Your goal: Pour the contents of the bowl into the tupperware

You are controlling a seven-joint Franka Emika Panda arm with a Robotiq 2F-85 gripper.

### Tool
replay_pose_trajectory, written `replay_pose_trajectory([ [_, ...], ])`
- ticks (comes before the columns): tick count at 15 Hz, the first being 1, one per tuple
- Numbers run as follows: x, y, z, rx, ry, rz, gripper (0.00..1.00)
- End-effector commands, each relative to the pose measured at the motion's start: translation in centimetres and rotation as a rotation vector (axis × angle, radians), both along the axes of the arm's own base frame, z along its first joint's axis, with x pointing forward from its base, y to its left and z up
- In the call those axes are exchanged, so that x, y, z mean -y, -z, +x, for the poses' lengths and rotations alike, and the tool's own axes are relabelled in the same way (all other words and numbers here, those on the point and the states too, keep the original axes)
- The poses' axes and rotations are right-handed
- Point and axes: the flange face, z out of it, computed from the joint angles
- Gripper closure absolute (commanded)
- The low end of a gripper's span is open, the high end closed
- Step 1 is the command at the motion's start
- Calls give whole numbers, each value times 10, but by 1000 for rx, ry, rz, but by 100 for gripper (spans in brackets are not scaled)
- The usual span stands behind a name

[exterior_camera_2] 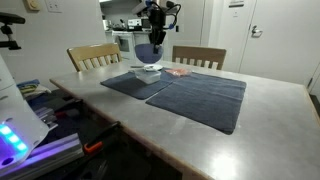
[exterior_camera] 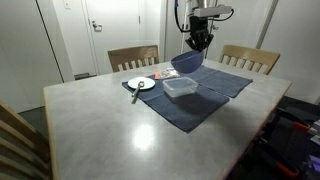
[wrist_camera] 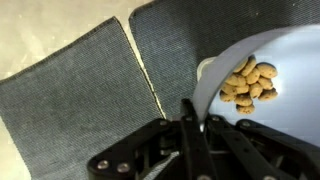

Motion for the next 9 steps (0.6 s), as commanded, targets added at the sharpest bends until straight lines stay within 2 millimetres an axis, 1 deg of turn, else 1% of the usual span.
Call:
replay_pose_trajectory([
  [1, -3, -7, -17, -31, 10, -12, 99],
  [5, -1, -6, -24, -78, 17, -1, 99],
  [9, -2, -4, -26, -128, 10, 11, 99],
])
